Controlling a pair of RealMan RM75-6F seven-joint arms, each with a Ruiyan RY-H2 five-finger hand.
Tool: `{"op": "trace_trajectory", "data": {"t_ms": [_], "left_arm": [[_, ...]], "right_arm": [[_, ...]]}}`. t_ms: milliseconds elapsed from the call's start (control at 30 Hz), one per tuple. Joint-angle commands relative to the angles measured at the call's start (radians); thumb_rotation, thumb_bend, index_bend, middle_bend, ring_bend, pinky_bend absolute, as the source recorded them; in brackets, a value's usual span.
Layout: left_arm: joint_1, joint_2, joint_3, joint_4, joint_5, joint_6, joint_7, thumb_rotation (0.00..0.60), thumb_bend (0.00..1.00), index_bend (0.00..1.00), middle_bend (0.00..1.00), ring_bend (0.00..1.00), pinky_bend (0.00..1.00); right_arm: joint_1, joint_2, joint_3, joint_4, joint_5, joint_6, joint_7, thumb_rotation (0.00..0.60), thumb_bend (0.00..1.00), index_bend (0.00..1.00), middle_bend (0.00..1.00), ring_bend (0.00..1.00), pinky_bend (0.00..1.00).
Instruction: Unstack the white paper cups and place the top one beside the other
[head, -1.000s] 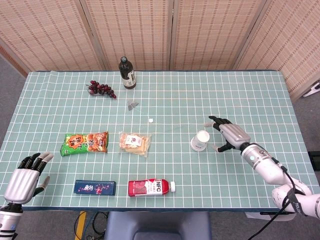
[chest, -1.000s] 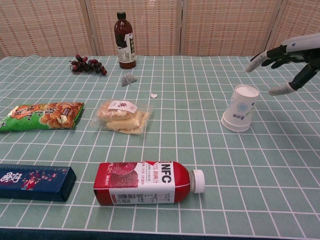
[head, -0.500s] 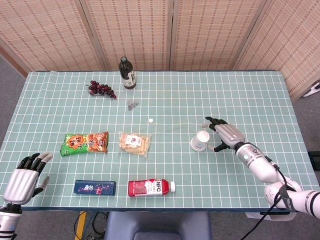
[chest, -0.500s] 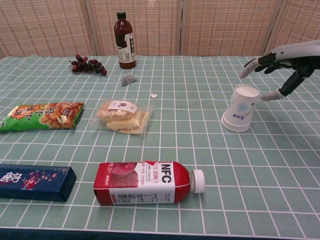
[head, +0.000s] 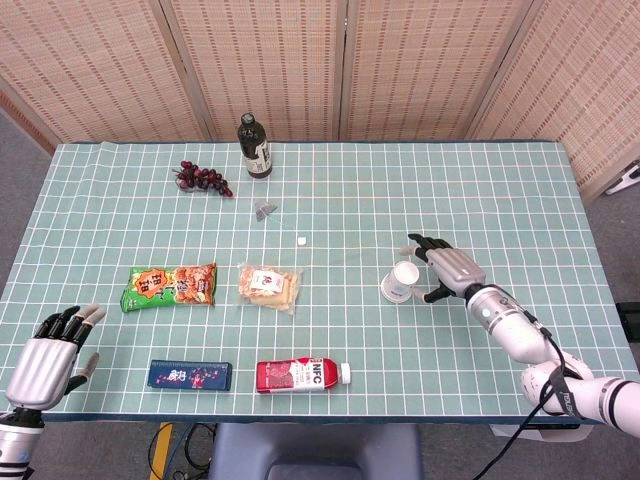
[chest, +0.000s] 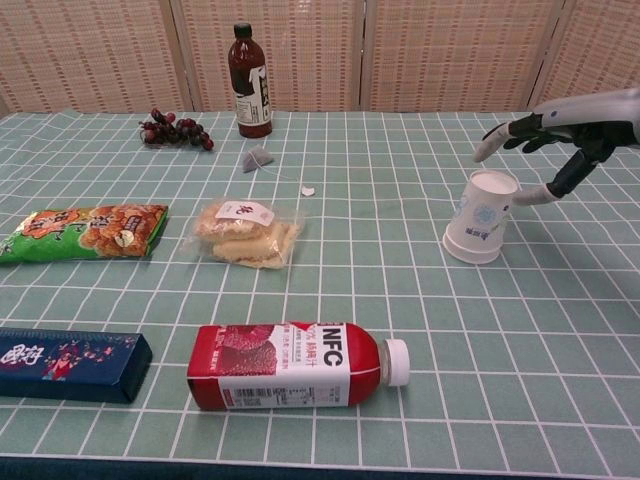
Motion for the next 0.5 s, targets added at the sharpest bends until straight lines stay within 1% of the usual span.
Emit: {"op": "trace_trajectory", "data": {"t_ms": [33, 300, 500], "left_arm": [[0.0, 0.0, 0.0, -0.001, 0.001, 0.0, 0.0, 0.6, 0.4, 0.21, 0.19, 0.15, 0.18], [0.001, 0.001, -0.001, -0.001, -0.002, 0.0, -0.001, 0.6, 0.4, 0.21, 0.19, 0.15, 0.18], [0.003, 0.005, -0.002, -0.003, 0.0, 0.006, -0.007, 0.6, 0.4, 0.21, 0.19, 0.15, 0.18]], "right_arm": [[0.003, -0.008, -0.001, 0.009, 0.001, -0.004, 0.0, 0.6, 0.31, 0.17, 0.0, 0.0, 0.0], [0.008, -0.024, 0.001, 0.026, 0.0, -0.012, 0.007, 0.6, 0.32, 0.17, 0.0, 0.0, 0.0], [0.012, -0.034, 0.001, 0.038, 0.004, -0.016, 0.006, 0.6, 0.32, 0.21, 0.0, 0.0, 0.0]]}}
